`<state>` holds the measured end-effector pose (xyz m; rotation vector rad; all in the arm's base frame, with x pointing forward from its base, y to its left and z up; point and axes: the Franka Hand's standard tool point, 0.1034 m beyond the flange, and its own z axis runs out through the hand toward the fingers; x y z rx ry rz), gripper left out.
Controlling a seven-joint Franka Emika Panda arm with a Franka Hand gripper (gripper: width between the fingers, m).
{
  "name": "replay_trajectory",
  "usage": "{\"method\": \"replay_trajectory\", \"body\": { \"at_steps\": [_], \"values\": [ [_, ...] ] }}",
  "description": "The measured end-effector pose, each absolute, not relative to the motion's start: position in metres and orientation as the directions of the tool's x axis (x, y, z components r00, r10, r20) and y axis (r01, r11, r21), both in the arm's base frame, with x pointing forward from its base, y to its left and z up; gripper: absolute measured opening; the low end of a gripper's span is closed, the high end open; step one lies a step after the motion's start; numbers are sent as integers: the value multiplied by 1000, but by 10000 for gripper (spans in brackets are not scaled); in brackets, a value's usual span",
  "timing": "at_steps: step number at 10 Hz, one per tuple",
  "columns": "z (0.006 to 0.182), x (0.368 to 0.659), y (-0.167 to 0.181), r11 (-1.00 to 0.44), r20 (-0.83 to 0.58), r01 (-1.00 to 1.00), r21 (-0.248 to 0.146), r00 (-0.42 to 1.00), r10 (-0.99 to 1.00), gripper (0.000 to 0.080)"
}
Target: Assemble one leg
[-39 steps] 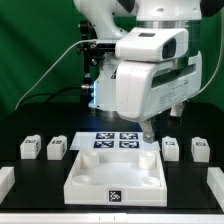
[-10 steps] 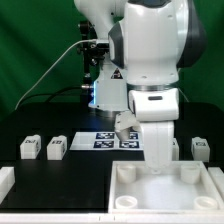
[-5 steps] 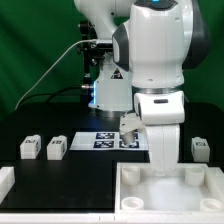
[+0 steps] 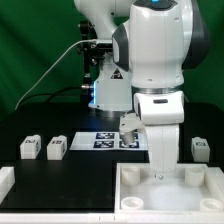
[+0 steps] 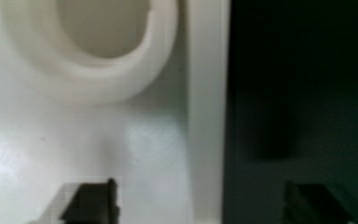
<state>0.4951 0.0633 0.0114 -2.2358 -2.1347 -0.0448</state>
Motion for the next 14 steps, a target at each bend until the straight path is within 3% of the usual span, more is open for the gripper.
{"method": "replay_trajectory", "body": {
  "at_steps": [1,2,8,9,11,14],
  "values": [
    [11,495,63,-46,55,999,-16,47,997,592],
    [11,495,63,-46,55,999,-16,47,997,632],
    [11,495,63,-47,55,999,-16,48,997,649],
    [15,495,64,-121,56,992,-19,122,991,649],
    [38,490,75,-291,54,957,-10,291,955,649],
    [50,473,121,-646,87,763,-22,645,759,649]
  ]
}}
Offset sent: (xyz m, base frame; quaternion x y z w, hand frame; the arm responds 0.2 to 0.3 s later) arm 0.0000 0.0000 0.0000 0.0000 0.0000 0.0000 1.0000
